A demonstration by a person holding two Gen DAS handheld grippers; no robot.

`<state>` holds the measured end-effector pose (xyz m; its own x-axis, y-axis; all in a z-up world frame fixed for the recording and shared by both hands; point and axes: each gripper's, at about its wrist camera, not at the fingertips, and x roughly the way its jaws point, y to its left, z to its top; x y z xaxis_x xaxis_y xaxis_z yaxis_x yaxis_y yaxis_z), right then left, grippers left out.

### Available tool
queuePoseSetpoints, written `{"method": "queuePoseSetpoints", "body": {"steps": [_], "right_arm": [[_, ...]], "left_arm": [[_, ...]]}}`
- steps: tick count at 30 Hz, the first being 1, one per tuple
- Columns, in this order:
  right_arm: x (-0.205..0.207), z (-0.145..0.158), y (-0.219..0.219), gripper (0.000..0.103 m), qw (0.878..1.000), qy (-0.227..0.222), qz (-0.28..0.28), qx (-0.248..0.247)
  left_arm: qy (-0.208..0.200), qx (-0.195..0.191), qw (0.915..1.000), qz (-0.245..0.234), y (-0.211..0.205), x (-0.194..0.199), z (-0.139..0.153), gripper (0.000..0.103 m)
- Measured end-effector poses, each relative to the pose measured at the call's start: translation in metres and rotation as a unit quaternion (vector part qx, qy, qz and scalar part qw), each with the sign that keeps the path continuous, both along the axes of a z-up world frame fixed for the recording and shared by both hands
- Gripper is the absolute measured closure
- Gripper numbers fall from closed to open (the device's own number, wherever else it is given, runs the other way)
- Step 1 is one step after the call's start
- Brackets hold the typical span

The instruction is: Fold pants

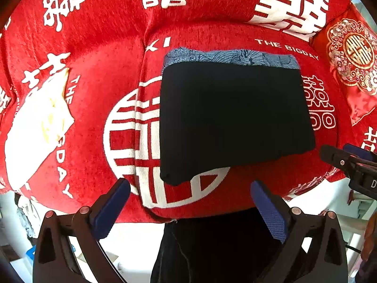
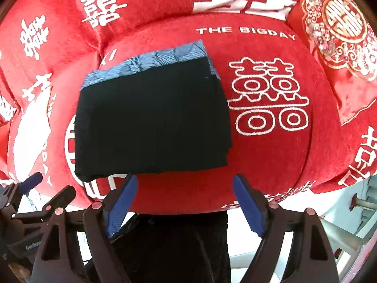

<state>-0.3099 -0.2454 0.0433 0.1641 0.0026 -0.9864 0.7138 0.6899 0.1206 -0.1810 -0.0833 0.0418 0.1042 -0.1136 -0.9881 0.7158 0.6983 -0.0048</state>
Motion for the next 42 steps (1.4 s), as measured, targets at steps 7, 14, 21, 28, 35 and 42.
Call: {"method": "queuePoseSetpoints", "body": {"steps": [7,14,21,28,35,42], "right_arm": [[0.0,0.023,0.011,0.0,1.0,0.0,0.002,-0.016],[0.002,0.033,0.02,0.0,1.0,0.014,0.005,-0.005],[0.005,0.039,0.026,0.0,0.999,0.027,0.012,-0.012],[0.004,0.042,0.028,0.0,0.999,0.034,0.013,-0.012],[0.005,0.043,0.03,0.0,0.999,0.037,0.016,-0.015],[0.009,0.048,0.032,0.0,0.999,0.036,0.021,-0.021]], "left_arm": [[-0.003,0.011,0.9999,0.008,0.006,-0.004,0.015,0.0],[-0.022,0.023,0.9993,0.022,0.013,-0.005,0.026,0.0],[-0.027,0.028,0.999,0.02,0.017,-0.007,0.032,0.0],[-0.028,0.029,0.999,0.017,0.019,-0.009,0.037,0.0],[-0.027,0.029,0.9991,0.014,0.017,-0.009,0.04,0.0],[-0.035,0.032,0.9988,0.015,0.015,-0.01,0.041,0.0]]}}
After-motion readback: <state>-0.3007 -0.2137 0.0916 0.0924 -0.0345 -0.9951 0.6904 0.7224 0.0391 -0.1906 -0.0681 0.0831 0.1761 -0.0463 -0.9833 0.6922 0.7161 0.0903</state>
